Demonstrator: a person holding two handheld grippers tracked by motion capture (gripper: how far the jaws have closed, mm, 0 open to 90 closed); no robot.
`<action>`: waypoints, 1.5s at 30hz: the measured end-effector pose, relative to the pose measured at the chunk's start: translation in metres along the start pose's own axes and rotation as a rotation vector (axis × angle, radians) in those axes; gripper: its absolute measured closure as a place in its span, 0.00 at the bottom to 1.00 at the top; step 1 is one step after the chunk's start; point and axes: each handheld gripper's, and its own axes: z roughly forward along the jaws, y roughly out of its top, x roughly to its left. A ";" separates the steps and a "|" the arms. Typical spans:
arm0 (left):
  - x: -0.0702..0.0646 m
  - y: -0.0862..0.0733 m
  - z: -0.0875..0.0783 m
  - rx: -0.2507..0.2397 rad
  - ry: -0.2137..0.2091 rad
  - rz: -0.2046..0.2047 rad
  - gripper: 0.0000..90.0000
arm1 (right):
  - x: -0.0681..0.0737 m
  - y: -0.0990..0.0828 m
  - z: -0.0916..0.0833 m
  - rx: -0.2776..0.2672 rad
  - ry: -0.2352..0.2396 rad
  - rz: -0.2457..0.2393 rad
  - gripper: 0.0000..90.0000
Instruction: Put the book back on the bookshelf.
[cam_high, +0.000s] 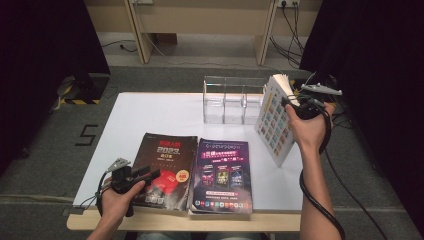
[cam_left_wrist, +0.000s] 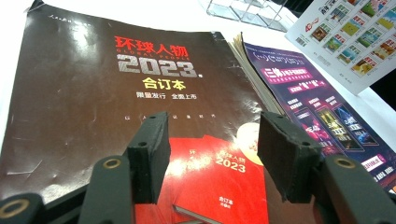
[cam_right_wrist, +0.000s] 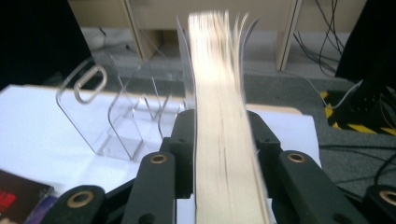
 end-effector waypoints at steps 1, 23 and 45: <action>0.000 0.000 0.000 0.001 0.000 -0.001 0.48 | 0.000 0.000 0.000 0.006 0.001 0.005 0.78; 0.000 0.000 0.001 0.001 0.002 0.001 0.48 | 0.002 0.006 -0.001 0.027 0.029 0.005 0.83; 0.000 0.001 0.000 -0.001 -0.002 -0.003 0.48 | 0.017 0.046 -0.009 -0.041 0.084 0.028 0.83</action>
